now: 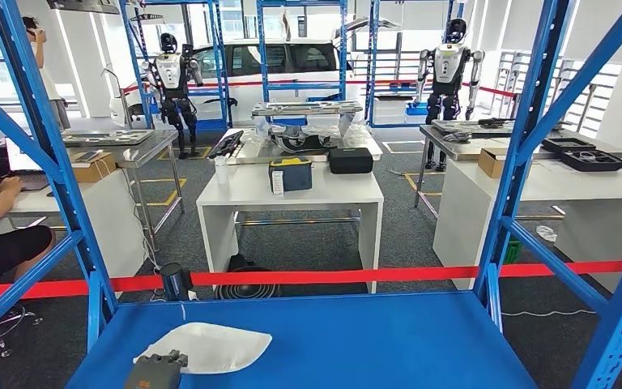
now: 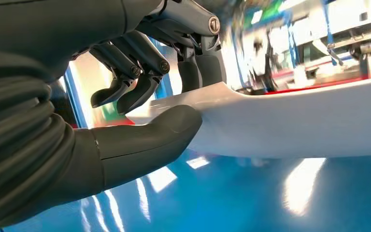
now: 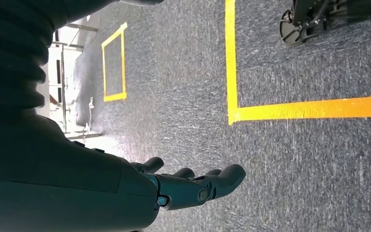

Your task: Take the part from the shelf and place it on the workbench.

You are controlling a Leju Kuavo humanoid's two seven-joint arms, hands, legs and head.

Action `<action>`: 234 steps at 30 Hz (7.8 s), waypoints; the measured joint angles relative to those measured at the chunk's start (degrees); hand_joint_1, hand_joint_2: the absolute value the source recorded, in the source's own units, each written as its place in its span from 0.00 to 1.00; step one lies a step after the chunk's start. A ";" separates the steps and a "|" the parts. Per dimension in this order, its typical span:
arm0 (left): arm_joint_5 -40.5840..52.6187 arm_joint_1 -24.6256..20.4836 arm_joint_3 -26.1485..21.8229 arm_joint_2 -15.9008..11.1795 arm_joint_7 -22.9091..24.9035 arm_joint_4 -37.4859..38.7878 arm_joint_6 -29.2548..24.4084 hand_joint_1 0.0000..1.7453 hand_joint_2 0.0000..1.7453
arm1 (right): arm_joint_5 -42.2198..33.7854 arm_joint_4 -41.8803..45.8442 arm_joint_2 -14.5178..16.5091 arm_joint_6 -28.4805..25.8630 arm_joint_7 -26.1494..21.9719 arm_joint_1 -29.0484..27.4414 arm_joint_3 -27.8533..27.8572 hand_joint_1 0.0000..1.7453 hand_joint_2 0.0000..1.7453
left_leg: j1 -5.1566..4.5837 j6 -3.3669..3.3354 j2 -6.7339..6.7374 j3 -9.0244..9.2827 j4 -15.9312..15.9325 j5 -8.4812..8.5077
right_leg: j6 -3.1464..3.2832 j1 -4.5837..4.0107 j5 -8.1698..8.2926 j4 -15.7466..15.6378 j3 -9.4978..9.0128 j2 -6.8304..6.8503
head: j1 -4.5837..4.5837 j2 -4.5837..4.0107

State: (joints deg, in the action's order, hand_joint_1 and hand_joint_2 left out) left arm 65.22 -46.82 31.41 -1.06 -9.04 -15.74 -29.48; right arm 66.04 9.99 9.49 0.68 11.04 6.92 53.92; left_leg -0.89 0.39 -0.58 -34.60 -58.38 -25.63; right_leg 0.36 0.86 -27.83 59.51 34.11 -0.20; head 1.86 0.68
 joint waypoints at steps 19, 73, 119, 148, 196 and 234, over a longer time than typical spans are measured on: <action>-102.01 9.13 -25.15 3.94 3.26 -44.80 50.75 1.00 1.00 | -1.50 0.00 -0.02 -0.86 -1.23 0.01 3.50 0.00 1.00 | 0.00 -0.14 0.02 -0.08 -0.08 -0.09 | -0.09 -0.01 -0.01 -0.01 0.00 -0.01 | 0.00 0.00; -111.15 38.89 -19.86 -7.81 -10.16 -77.69 65.78 1.00 1.00 | -3.06 -0.10 0.84 -2.68 -2.24 -2.18 8.03 0.00 1.00 | 0.31 -1.55 0.89 -0.23 0.11 0.11 | -0.98 -0.14 -4.67 13.34 3.24 -0.02 | -0.05 -0.02; -101.83 40.71 -23.72 -3.74 -5.44 -79.40 61.84 1.00 1.00 | -4.79 -0.24 0.96 -1.39 -1.04 -1.09 9.05 0.00 1.00 | 1.06 1.92 0.86 -6.13 -13.42 -7.84 | 1.97 -1.08 -0.41 -2.03 -2.53 0.78 | 0.19 -0.05; -100.46 43.57 -22.50 -0.52 -8.06 -74.29 59.22 1.00 1.00 | -6.73 -0.24 0.63 -1.30 -5.40 -1.27 10.09 0.00 1.00 | 0.91 1.40 0.79 -4.05 -6.39 -5.07 | 1.82 -0.81 -0.87 -2.28 -3.35 0.83 | 0.13 -0.04; -98.24 49.99 -27.31 -0.01 -7.18 -74.43 58.33 1.00 1.00 | -9.57 -0.24 2.14 3.99 -9.02 -1.64 15.74 0.00 1.00 | 0.55 -2.13 1.06 5.47 3.21 -2.71 | -1.32 -0.44 -5.99 12.01 7.15 0.46 | -0.20 -0.07; -97.46 54.63 -30.10 2.27 -6.74 -77.22 58.16 1.00 1.00 | -4.06 -0.24 2.35 3.51 -14.06 -1.97 11.12 0.00 1.00 | 0.55 -0.69 -5.03 0.31 -0.53 -0.76 | 0.24 -0.92 -3.28 -0.90 -4.46 -3.23 | -0.26 -0.07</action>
State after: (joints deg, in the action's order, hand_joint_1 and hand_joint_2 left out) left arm -32.24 7.81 1.32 1.21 -15.78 -92.96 28.68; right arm 61.98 9.75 11.84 4.19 -3.02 4.95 65.03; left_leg -0.34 -0.29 -5.60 -34.29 -58.91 -26.39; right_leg 0.60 -0.06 -31.11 58.61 29.65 -3.43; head 1.60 0.61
